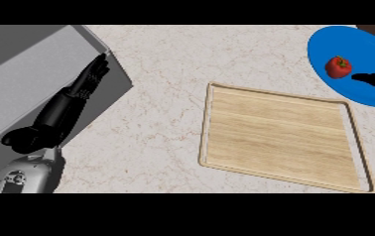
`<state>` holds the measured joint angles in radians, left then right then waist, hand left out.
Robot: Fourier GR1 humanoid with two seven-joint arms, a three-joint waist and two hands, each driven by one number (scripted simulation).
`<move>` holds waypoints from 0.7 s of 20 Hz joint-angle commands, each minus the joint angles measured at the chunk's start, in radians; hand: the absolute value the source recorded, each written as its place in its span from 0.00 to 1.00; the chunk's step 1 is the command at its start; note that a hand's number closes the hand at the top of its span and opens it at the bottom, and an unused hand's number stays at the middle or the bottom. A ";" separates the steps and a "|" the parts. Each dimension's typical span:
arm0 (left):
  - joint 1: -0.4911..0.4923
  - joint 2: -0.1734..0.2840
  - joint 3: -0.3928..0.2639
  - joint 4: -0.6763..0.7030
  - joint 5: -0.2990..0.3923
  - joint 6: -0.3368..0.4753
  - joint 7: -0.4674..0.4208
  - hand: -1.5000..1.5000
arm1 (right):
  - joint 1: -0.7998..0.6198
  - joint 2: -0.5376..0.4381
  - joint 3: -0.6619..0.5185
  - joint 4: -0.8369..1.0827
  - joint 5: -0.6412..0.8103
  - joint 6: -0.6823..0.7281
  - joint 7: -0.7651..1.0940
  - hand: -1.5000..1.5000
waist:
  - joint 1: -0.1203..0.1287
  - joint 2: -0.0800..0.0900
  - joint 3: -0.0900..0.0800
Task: Pick the bell pepper from the tray and place it in the plate
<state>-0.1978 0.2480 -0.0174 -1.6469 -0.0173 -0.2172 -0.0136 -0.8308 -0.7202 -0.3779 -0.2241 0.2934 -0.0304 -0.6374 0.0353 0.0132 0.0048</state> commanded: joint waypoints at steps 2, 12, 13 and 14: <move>0.004 0.002 0.006 0.022 -0.002 -0.006 -0.006 0.50 | 0.018 -0.069 -0.115 0.053 -0.131 0.254 -0.026 0.00 | -0.018 -0.001 -0.001; 0.080 -0.024 -0.021 -0.084 -0.021 0.008 0.033 0.50 | 0.134 -0.249 -0.176 0.076 -0.197 0.527 -0.078 0.00 | 0.000 -0.002 0.000; 0.023 -0.013 0.004 -0.002 -0.013 -0.006 -0.011 0.50 | 0.192 -0.250 -0.175 0.074 -0.197 0.568 -0.143 0.00 | -0.012 0.002 0.000; 0.047 -0.020 -0.009 -0.049 -0.013 -0.002 -0.005 0.50 | 0.174 -0.296 -0.181 0.071 -0.200 0.583 -0.116 0.00 | 0.000 0.003 0.002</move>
<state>-0.1658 0.2318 -0.0227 -1.6737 -0.0294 -0.2166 -0.0111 -0.7028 -0.9528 -0.5445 -0.1561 0.1070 0.4432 -0.6967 0.0292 0.0141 0.0052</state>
